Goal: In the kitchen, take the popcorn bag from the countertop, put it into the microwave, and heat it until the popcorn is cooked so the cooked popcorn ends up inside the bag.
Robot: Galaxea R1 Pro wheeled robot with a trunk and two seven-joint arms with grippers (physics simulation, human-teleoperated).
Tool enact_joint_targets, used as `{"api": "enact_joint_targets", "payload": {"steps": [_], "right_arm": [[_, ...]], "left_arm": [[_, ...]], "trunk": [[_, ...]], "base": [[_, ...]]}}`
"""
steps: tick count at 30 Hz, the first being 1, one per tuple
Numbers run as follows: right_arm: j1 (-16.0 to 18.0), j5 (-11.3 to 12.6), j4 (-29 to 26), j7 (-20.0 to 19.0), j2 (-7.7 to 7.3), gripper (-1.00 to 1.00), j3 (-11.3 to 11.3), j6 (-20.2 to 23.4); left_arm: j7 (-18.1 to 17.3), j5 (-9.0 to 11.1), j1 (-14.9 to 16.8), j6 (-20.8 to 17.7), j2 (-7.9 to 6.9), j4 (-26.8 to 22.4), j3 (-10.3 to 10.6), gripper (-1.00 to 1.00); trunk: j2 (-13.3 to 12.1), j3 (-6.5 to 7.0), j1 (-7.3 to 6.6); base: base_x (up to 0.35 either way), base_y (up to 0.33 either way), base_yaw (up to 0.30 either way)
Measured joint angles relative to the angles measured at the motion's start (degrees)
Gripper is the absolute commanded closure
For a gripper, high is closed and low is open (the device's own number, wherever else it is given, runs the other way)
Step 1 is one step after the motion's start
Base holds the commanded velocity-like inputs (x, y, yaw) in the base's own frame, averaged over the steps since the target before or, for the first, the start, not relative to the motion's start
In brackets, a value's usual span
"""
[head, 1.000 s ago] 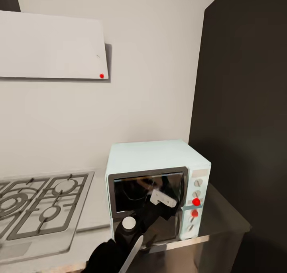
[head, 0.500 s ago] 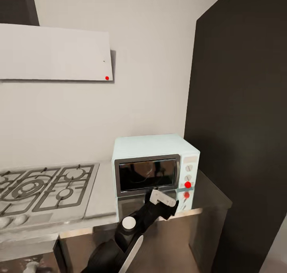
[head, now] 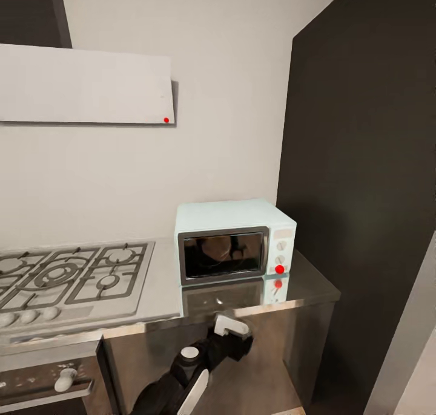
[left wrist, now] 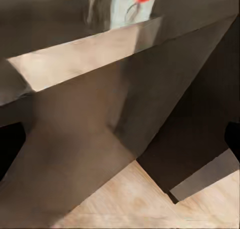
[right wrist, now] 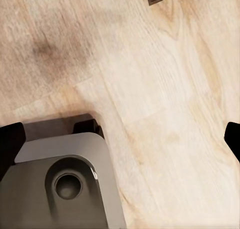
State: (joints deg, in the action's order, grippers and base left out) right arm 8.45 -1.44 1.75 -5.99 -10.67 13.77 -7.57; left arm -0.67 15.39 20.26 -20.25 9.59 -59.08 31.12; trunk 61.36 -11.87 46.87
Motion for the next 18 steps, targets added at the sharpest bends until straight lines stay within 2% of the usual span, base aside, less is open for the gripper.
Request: {"api": "enact_joint_targets", "payload": {"steps": [1,3,4,5,6,7,8,11,12,13,16,18], "right_arm": [[0.0,0.0,0.0,0.0,-0.04,-1.0,0.0,0.0],[0.0,0.0,0.0,0.0,-0.08,-1.0,0.0,0.0],[0.0,0.0,0.0,0.0,-0.09,-1.0,0.0,0.0],[0.0,0.0,0.0,0.1,-0.13,-1.0,0.0,0.0],[0.0,0.0,0.0,0.1,-0.2,-1.0,0.0,0.0],[0.0,0.0,0.0,0.0,-0.26,-1.0,0.0,0.0],[0.0,0.0,-0.1,0.0,-0.27,-1.0,0.0,0.0],[0.0,0.0,-0.1,0.0,-0.2,-1.0,0.0,0.0],[0.0,0.0,-0.1,0.0,-0.13,-1.0,0.0,0.0],[0.0,0.0,-0.1,0.0,-0.12,-1.0,0.0,0.0],[0.0,0.0,-0.1,0.0,-0.05,-1.0,-0.1,0.0],[0.0,0.0,-0.1,0.0,-0.1,-1.0,-0.1,0.1]], "left_arm": [[0.0,0.2,0.0,0.1,-0.01,1.8,-1.7,-1.0],[0.1,0.4,0.0,0.0,-0.38,5.7,-8.0,-1.0],[0.1,0.5,0.0,-0.2,-1.14,7.5,-11.0,-1.0],[0.0,0.7,0.0,-0.2,-2.21,9.5,-12.8,-1.0],[-0.1,0.8,0.0,0.0,-3.16,12.2,-13.7,-1.0],[-0.2,1.3,0.0,0.3,-3.78,19.3,-14.6,-1.0],[-0.2,1.9,0.0,0.4,-3.86,25.5,-14.9,-1.0],[-0.3,4.8,0.0,3.0,-3.92,34.2,-15.2,-1.0],[-0.3,6.3,0.0,7.4,-3.86,40.9,-15.2,-1.0],[-0.3,6.2,0.0,10.0,-3.83,47.7,-15.3,-1.0],[-0.4,6.3,-0.1,14.7,-3.6,56.4,-15.5,-1.0],[-0.4,6.5,0.0,15.4,-3.72,58.2,-15.6,-1.0]], "trunk": [[0.0,0.0,0.0],[0.0,0.0,0.0],[0.0,0.0,0.0],[0.0,0.0,0.0],[0.0,0.0,0.0],[0.0,0.0,-0.01],[0.0,-0.01,0.0],[0.0,0.0,0.0],[0.0,0.01,-0.01],[0.0,-0.01,0.0],[0.0,-0.01,0.0],[0.0,0.0,0.0]], "base": [[-0.001,0.0,0.0],[0.0,0.0,0.0],[0.0,0.0,0.0],[0.0,0.0,0.0],[0.0,0.0,0.0],[0.0,0.0,0.0],[0.0,0.0,0.0],[0.0,0.0,0.0],[0.0,0.0,0.0],[0.0,0.0,0.0],[0.0,0.0,0.0],[0.0,0.0,0.0]]}}
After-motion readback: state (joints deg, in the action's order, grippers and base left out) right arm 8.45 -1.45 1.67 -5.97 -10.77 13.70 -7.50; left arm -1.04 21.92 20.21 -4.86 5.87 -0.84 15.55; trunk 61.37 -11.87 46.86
